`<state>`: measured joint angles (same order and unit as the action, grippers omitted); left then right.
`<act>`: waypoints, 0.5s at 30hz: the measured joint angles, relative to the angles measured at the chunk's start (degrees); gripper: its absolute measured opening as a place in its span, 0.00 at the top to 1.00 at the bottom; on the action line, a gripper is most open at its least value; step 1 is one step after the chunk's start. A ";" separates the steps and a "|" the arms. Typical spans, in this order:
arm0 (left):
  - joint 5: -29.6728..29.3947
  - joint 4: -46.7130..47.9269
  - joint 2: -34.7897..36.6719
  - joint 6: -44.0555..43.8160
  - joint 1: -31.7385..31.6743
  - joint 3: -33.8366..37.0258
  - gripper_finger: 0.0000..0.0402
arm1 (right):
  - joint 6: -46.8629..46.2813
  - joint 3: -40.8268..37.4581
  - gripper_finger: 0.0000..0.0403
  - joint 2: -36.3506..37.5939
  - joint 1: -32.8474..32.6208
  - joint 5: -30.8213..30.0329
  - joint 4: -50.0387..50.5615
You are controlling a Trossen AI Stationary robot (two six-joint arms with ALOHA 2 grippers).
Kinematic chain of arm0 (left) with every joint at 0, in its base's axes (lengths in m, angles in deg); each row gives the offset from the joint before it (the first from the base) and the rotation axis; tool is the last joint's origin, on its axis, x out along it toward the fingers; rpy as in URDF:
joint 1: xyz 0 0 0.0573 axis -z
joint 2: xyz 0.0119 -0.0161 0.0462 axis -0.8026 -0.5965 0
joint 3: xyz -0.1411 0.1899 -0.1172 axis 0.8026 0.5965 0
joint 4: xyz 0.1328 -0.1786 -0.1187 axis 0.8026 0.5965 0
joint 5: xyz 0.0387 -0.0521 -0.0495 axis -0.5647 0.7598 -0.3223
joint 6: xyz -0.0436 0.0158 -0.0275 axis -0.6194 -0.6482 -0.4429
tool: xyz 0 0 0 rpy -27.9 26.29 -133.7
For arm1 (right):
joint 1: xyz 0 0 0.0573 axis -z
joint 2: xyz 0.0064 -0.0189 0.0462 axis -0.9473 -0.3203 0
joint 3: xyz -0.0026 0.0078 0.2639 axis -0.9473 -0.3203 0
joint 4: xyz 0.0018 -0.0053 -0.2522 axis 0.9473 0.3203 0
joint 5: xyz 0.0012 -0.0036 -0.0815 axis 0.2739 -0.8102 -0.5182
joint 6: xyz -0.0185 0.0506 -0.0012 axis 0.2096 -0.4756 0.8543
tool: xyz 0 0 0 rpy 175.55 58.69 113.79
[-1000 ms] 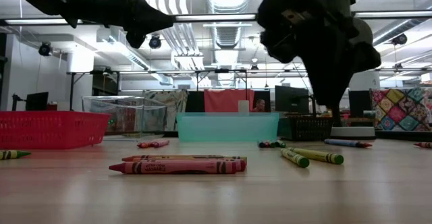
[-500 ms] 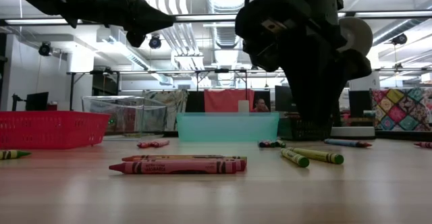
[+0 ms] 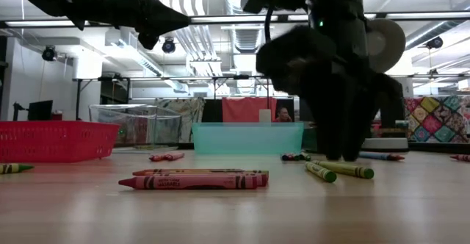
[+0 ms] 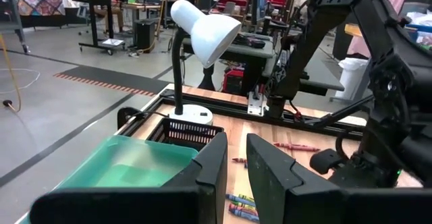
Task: Sort crayons
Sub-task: Put the green crayon into the transparent bin
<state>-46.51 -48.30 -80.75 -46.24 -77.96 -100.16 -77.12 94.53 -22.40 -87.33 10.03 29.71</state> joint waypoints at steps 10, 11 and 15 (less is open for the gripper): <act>0.00 0.04 0.00 0.00 0.00 0.00 0.90 | 2.22 0.22 0.72 -3.55 0.02 0.11 0.24; 0.00 0.04 0.00 0.00 0.00 0.00 0.90 | 2.22 0.22 0.74 -3.77 0.02 0.11 0.28; 0.00 0.06 0.00 -0.02 0.00 0.00 0.90 | 2.31 0.17 0.82 -4.00 0.04 0.15 0.49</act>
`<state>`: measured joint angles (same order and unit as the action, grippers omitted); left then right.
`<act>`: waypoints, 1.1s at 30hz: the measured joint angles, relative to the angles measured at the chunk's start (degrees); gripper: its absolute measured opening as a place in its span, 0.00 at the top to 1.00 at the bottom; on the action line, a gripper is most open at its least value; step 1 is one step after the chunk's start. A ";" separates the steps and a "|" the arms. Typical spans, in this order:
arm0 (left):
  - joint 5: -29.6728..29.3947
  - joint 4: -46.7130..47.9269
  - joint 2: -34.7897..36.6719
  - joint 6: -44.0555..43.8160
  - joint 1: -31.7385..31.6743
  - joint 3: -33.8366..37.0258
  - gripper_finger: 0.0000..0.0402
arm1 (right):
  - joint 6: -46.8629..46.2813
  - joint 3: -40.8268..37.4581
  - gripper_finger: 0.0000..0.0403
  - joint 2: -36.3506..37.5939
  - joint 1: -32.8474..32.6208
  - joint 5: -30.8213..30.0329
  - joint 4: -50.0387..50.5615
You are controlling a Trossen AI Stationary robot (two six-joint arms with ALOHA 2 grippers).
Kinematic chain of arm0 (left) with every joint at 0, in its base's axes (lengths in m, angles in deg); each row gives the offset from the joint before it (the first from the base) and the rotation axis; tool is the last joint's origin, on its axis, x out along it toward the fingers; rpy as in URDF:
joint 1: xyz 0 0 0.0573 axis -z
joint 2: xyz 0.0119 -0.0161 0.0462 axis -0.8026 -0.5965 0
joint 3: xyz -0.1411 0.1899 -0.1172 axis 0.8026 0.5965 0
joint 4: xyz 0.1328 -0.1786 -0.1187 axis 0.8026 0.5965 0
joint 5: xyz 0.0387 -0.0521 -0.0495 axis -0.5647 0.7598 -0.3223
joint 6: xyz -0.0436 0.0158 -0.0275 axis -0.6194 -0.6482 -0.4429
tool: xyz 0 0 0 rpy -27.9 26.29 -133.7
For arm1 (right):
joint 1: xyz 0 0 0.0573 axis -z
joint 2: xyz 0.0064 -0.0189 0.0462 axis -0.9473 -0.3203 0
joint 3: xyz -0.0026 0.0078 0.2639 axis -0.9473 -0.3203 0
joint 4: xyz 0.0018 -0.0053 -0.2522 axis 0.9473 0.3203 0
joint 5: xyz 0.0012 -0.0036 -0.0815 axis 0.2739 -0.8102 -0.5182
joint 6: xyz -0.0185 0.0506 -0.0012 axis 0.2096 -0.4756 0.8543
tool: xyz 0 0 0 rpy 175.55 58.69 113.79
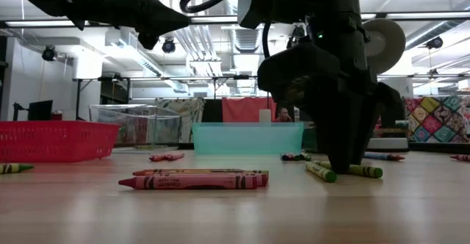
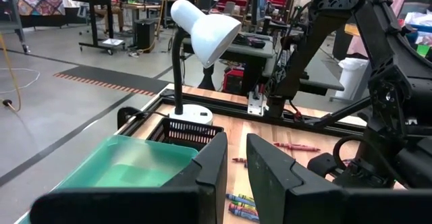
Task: Sort crayons
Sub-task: Put the green crayon into the transparent bin
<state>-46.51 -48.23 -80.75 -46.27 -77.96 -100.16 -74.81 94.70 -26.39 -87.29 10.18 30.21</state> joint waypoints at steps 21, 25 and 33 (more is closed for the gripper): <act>5.77 -0.64 -0.02 -1.31 0.32 0.23 0.90 | 12.57 -0.58 0.97 10.83 3.44 -16.23 2.87; 8.77 -1.76 -0.02 -0.66 1.06 0.24 0.87 | 19.71 -1.16 0.97 15.07 4.89 -23.55 -3.44; 12.47 -3.23 -1.95 0.24 3.66 0.24 0.74 | 47.32 -5.90 0.97 20.23 7.07 -24.54 -36.66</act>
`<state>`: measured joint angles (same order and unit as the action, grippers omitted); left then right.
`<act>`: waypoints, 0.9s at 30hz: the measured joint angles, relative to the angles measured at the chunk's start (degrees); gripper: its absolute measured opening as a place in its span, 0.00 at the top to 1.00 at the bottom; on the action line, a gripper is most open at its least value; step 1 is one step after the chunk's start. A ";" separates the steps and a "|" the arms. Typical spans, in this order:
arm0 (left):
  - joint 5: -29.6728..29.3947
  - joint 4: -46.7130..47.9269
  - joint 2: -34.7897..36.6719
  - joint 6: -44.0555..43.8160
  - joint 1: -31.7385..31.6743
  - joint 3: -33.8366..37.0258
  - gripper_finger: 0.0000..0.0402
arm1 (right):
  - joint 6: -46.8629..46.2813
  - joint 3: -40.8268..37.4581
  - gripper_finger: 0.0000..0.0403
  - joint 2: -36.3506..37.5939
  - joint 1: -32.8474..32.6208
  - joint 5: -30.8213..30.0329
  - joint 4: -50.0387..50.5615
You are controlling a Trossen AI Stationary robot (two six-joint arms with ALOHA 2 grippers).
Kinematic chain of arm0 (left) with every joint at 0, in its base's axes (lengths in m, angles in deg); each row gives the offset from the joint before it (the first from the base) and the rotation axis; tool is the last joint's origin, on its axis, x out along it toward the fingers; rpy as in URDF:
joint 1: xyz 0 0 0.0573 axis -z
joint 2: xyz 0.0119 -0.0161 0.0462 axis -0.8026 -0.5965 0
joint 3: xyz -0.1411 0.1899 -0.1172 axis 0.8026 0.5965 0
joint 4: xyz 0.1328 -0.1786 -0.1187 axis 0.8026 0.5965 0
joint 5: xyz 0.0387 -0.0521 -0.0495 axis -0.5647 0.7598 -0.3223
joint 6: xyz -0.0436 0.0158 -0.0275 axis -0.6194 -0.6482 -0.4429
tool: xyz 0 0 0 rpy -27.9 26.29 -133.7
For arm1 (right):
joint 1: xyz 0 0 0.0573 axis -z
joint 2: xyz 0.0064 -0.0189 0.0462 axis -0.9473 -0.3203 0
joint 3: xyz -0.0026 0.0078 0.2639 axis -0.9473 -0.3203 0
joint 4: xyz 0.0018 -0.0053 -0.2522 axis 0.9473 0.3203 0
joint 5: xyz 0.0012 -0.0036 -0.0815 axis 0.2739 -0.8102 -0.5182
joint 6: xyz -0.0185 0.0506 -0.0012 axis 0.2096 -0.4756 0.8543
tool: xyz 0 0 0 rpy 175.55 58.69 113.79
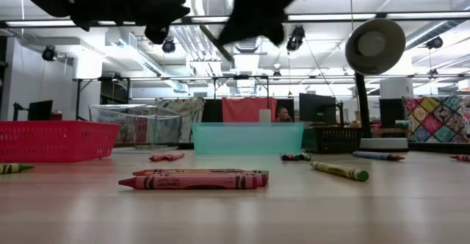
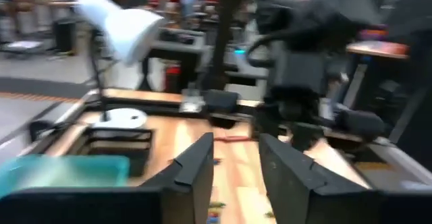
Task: Sort crayons
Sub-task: Put the green crayon into the transparent bin
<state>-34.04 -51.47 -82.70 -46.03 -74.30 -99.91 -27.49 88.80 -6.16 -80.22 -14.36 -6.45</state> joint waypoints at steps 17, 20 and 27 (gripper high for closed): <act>24.02 -6.71 -5.59 4.94 0.99 0.04 0.55 | 20.49 -2.95 0.97 -0.23 2.38 11.49 -28.04; 23.72 -7.32 -6.11 4.87 1.33 0.04 0.55 | 18.13 -2.84 0.97 -0.23 3.22 10.90 -28.27; 20.65 -10.93 -8.32 4.28 1.85 0.04 0.55 | 15.65 -3.36 0.97 -0.25 5.20 10.86 -28.03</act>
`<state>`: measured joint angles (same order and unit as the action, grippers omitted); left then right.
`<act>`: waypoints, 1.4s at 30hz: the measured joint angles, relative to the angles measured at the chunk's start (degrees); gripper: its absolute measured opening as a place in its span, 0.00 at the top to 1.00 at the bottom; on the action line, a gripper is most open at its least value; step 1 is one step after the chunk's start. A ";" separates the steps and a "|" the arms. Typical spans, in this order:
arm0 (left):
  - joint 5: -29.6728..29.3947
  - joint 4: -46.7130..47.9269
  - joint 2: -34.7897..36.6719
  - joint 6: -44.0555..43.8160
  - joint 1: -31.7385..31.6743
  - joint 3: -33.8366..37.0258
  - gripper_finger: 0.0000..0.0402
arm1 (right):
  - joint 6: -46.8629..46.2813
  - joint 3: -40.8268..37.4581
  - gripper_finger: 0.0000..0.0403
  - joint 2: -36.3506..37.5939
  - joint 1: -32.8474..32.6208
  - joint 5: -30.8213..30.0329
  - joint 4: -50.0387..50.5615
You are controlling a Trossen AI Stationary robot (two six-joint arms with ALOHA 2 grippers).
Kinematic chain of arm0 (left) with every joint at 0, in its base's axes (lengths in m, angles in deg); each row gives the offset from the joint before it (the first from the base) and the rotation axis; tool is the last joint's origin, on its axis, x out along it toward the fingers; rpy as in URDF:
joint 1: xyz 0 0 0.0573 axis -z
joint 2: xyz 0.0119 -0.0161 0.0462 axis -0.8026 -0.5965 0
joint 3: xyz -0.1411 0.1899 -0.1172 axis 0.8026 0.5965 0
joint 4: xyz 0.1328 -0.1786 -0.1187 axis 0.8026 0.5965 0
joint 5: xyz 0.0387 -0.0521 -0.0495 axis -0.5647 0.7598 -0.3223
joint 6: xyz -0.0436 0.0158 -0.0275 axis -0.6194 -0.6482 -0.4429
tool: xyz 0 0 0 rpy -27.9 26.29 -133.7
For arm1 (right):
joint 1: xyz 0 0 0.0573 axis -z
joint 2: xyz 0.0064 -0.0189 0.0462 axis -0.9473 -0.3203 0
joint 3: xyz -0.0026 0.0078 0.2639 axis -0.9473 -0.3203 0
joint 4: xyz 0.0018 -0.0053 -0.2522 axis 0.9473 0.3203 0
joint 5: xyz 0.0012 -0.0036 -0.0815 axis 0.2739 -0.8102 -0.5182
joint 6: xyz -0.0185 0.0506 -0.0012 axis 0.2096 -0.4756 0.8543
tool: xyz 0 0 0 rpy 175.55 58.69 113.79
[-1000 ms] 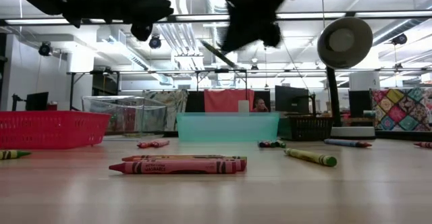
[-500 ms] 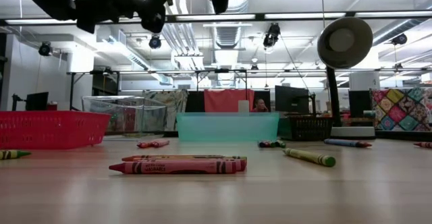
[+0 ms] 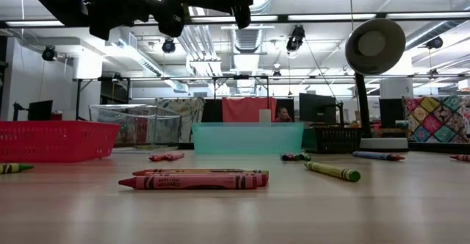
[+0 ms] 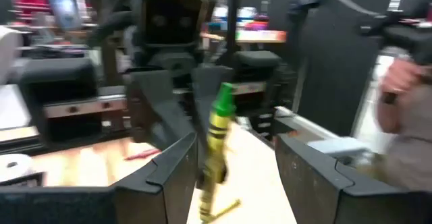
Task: Sort crayons
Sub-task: Put the green crayon into the transparent bin
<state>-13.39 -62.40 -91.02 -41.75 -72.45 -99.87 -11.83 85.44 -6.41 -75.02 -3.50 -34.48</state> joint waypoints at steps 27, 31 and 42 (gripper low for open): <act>-3.24 -5.38 -2.43 -2.65 -0.07 -0.33 0.97 | -1.50 -0.02 0.94 -0.50 0.16 -0.22 -0.10; -3.35 -5.35 -1.85 -3.09 -0.21 -0.40 0.98 | -1.91 -0.04 0.87 0.27 0.17 -0.35 0.23; -6.69 -4.26 -0.44 -7.80 -4.58 -0.45 0.99 | -4.46 -0.04 0.76 5.43 0.32 -6.11 9.02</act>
<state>-20.08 -66.66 -91.46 -49.55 -77.03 -100.32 -16.29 85.40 -0.98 -74.70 -9.61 -25.46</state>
